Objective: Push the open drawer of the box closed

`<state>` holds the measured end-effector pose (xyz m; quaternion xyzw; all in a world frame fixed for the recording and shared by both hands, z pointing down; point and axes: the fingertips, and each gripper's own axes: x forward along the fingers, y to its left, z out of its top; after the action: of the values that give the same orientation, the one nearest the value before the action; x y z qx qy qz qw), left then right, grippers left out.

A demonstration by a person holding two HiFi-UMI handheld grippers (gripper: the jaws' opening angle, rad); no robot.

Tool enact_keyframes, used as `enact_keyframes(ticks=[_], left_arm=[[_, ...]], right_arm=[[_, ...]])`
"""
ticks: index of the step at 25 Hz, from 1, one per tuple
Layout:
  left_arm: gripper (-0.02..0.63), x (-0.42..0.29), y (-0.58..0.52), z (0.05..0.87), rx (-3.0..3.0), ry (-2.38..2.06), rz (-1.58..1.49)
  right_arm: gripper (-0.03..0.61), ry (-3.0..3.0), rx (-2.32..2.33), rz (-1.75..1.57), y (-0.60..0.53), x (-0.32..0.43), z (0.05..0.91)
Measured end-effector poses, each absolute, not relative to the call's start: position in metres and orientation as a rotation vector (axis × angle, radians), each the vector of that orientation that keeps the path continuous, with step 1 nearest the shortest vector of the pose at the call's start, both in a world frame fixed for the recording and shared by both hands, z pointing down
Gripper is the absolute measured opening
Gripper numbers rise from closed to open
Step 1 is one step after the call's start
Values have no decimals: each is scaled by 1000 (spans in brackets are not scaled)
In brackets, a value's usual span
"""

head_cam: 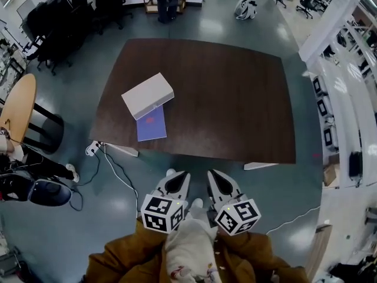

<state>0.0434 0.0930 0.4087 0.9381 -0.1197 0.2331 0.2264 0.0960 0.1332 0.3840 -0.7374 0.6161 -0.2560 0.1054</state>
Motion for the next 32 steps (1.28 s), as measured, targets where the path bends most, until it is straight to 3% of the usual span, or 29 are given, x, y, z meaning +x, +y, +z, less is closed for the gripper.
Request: enact_keyframes(ticks=[13,32], left_arm=[[6,13,135,400,2708,-262,658],[6,-22,122,395,2722,-307,601]], right_arm=[[6,1910,-2306,-595,154,47,373],[5,1997,-2270,-642,136,9,382]])
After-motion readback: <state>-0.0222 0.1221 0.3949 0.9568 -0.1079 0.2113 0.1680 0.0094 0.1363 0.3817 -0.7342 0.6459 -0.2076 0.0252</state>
